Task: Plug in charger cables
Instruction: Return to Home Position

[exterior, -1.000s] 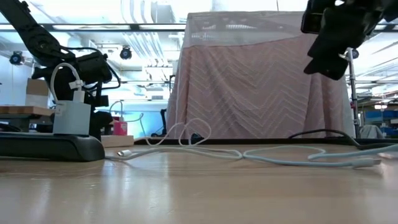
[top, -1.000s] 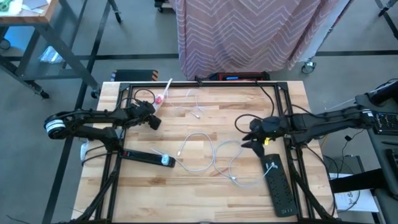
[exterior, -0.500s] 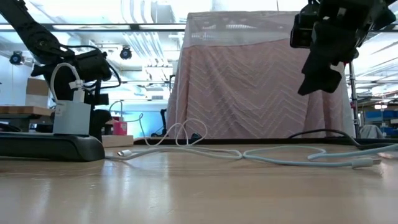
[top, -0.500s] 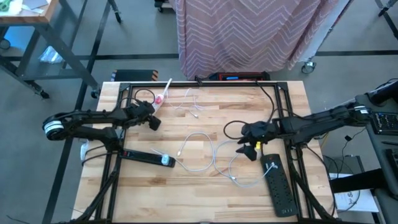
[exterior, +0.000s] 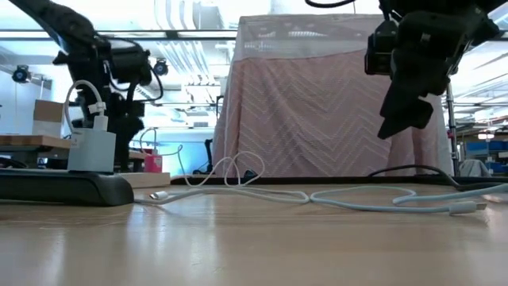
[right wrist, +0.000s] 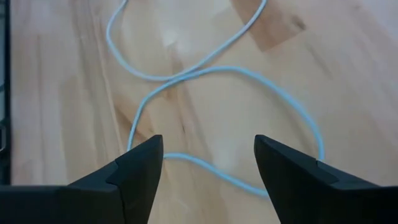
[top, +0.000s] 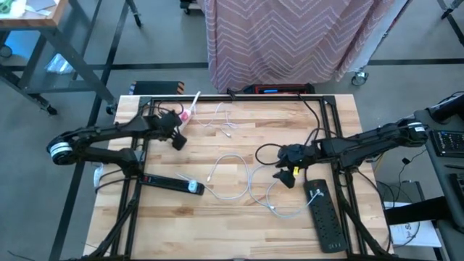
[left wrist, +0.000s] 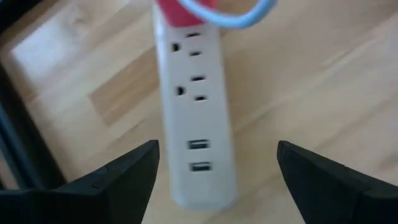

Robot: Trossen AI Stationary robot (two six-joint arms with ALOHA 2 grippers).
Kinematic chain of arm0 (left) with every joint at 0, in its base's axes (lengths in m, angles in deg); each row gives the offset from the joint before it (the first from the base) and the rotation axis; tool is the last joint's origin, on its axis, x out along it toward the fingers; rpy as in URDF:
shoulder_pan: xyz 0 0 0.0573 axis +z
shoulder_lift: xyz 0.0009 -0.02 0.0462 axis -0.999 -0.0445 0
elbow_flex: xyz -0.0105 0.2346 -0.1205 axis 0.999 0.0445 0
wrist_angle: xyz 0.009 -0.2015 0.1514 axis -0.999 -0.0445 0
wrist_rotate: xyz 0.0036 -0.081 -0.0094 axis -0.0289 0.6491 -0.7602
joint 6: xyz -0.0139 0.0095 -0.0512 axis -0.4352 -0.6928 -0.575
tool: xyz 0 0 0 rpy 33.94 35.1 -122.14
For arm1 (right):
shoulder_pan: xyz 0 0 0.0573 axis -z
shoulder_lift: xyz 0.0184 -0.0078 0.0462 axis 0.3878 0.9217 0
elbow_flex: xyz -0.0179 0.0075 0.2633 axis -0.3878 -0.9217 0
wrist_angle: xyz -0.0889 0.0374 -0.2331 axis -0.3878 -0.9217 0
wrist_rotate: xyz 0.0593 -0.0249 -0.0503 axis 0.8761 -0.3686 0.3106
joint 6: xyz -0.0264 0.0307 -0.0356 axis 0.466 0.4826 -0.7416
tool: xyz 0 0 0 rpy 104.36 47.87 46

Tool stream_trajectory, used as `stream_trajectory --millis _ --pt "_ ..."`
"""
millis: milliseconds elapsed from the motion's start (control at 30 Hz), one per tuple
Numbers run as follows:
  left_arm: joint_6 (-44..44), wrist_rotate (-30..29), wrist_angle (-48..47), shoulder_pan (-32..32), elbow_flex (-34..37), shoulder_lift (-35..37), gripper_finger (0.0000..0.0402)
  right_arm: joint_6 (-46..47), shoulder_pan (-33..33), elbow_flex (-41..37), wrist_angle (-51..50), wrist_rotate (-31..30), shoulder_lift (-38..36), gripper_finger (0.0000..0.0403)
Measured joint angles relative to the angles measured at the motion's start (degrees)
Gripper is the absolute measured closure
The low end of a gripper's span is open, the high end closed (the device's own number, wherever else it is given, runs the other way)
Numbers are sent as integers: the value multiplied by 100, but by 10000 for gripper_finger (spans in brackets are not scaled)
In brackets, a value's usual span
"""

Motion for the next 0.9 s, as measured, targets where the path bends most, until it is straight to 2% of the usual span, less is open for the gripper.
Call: stream_trajectory --millis 267,467,667,900 --pt "-311 794 -305 -177 -461 193 118 -325 0 -9 562 -682 201 170" --pt "-536 787 -126 -763 -493 707 143 -1352 13 -7 1662 -754 214 183" --pt "-599 786 1146 -1818 -209 1452 166 -2379 13 -7 2729 -1174 249 193" --pt "299 879 3512 -3206 606 1961 189 -3334 11 2 3861 -1103 350 204"
